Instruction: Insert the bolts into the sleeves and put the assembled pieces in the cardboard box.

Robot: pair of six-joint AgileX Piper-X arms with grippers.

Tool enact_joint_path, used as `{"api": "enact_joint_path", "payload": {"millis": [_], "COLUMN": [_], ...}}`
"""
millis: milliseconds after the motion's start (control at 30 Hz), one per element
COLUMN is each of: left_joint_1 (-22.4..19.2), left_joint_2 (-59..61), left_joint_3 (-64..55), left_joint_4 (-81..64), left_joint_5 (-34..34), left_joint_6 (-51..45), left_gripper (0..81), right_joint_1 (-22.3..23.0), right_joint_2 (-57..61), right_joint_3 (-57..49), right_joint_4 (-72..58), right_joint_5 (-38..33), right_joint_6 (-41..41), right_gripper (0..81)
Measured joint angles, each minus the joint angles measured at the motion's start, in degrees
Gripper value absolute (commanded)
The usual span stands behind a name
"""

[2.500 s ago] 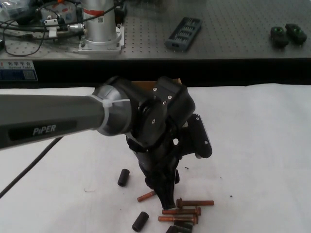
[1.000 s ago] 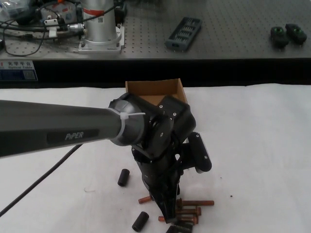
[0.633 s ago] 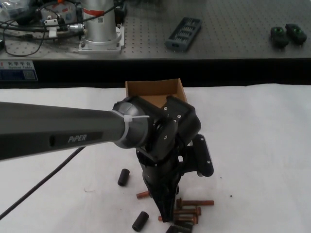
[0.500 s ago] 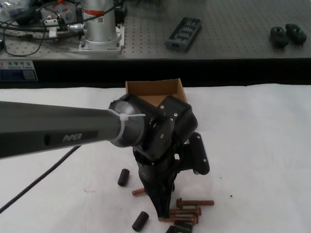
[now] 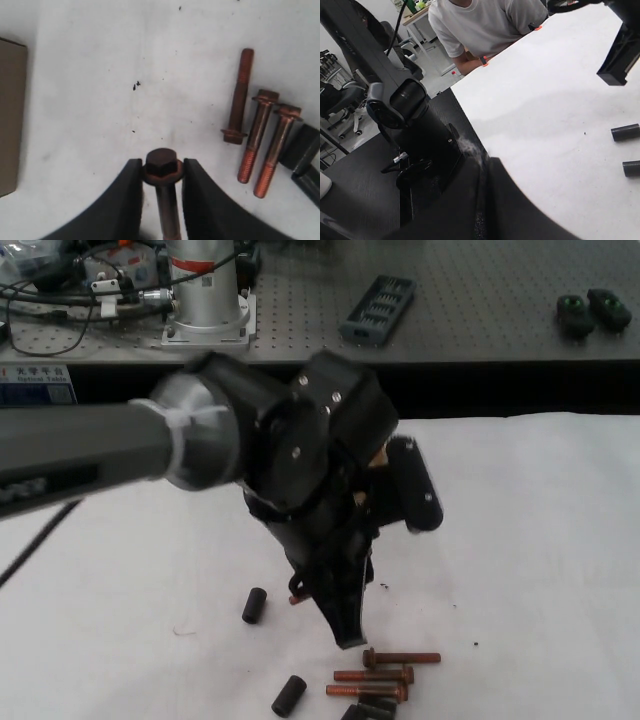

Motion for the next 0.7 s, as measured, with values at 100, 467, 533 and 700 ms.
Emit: {"api": "enact_joint_path", "payload": {"millis": [100, 467, 533, 700], "left_joint_1": [0.0, 2.0, 2.2, 2.2], "left_joint_2": [-1.2, -11.3, -13.3, -20.0], "left_joint_3": [0.0, 0.3, 1.0, 4.4], "left_joint_4": [0.1, 1.6, 1.6, 1.4], "left_joint_5": [1.3, 11.6, 12.8, 19.8], "left_joint_6": [-0.6, -4.7, -5.0, -5.5], "left_gripper": [0.6, 0.6, 0.6, 0.6], "right_joint_1": [0.0, 0.0, 0.0, 0.0], "right_joint_2": [0.0, 0.0, 0.0, 0.0], "right_joint_3": [0.0, 0.0, 0.0, 0.0], "right_joint_4": [0.0, 0.8, 0.8, 0.8], "right_joint_5": [0.0, 1.1, 1.1, 1.1], "right_joint_6": [0.0, 0.0, 0.0, 0.0], "right_gripper": [5.4, 5.4, 5.4, 5.4]}}
